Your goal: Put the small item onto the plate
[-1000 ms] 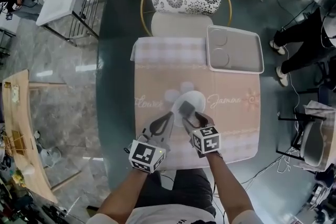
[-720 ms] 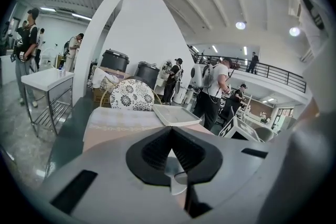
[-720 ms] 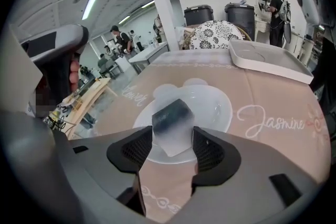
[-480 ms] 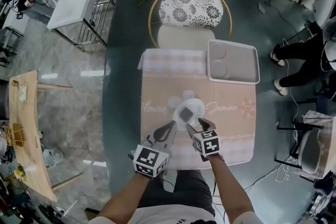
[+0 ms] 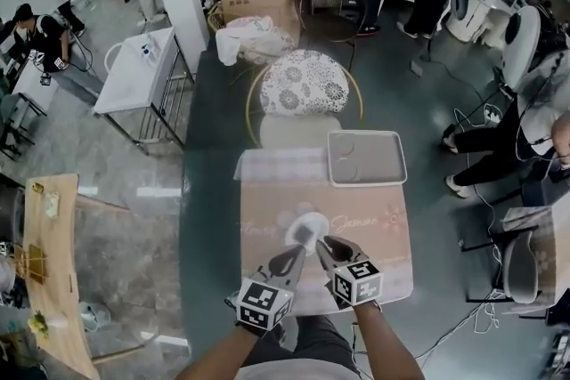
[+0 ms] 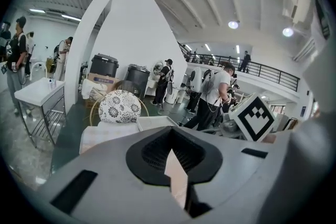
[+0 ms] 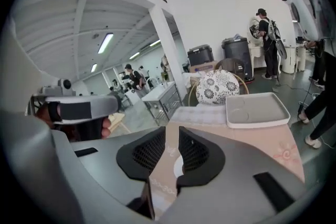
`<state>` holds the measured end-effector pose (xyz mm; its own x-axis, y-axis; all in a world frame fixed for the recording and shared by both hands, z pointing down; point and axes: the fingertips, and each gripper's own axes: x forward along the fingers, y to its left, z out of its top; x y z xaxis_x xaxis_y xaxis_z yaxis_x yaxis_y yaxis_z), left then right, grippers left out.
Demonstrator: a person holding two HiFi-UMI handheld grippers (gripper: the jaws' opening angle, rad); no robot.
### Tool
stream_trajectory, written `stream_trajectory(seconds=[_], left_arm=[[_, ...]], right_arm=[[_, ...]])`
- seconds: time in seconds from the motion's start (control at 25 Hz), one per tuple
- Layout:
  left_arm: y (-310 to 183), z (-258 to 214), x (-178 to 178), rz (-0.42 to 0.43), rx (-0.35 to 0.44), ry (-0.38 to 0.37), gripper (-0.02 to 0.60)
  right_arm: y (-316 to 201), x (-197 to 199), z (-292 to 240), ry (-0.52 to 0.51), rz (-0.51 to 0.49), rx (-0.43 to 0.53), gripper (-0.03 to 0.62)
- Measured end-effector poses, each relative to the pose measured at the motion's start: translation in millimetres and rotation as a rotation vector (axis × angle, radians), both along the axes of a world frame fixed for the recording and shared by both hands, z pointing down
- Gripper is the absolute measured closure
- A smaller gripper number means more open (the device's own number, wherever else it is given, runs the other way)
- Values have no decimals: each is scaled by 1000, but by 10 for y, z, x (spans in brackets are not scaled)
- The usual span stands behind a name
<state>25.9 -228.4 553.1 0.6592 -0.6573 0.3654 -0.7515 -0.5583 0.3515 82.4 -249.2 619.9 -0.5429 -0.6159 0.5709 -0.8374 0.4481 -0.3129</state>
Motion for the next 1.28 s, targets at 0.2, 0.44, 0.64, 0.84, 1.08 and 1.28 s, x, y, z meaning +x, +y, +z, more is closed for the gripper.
stream_trajectory(seconds=[0.2,0.44,0.64,0.84,1.08,1.28], left_arm=[[30,-403,25,13,52,26,575],[266,-788,-79,21,73,41,575],[336,-1161,-61,44,136,73,575],[466,-1422,-80,69,181,86,575],[563,-1621,-90,76,229,99,575],[618,-1720,-142,69,256,107,575]], right_arm=[[-58,-10,-681,-69,47,117,537],[164,-92,-1273,-133,89,195,559],[224,-128,-1787,-180,107,297,572],[325,-182,-2051,-175,126,366,579],[456,-236,-2211,-181,133,404,580],[504,-259,-2388,-176,131,441,580]])
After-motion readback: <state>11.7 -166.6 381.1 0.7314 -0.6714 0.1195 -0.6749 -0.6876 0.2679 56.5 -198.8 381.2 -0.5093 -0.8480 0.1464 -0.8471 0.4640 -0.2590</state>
